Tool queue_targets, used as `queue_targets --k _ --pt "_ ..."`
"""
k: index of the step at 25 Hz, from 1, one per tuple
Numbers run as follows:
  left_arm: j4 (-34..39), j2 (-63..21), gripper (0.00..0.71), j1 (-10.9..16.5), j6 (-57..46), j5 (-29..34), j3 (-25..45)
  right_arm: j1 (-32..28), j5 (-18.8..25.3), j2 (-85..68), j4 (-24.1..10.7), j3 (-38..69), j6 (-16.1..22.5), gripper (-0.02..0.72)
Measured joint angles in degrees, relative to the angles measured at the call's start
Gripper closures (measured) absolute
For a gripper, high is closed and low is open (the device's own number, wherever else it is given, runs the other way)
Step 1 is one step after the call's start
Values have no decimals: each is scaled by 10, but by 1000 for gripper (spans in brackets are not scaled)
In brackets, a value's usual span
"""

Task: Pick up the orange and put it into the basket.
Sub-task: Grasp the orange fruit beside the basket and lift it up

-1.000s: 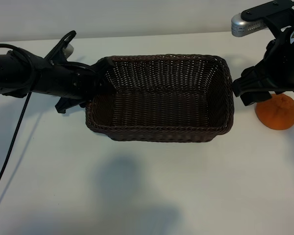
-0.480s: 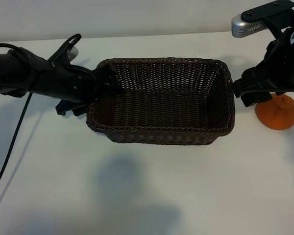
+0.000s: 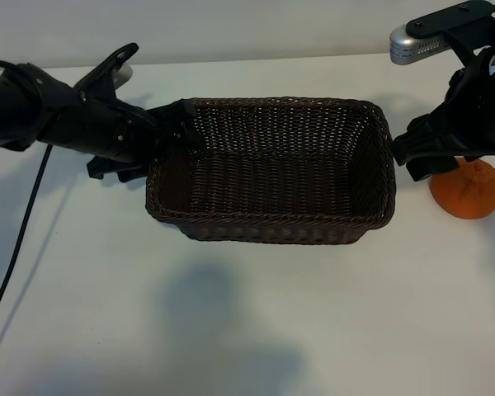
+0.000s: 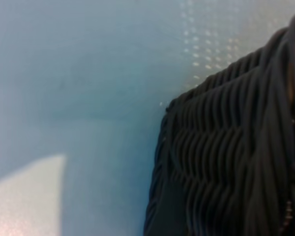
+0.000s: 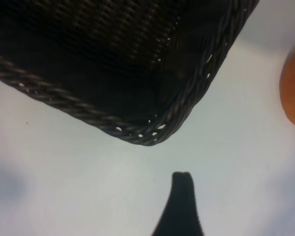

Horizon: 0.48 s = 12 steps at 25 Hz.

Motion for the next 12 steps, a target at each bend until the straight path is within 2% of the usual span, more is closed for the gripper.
queue_targets --k 7,12 --pt "103 -7 50 0 -69 36 -45 0 0 0 0 0 -2 122" --pt "160 -7 59 0 -97 91 -96 0 0 0 0 0 -2 122"
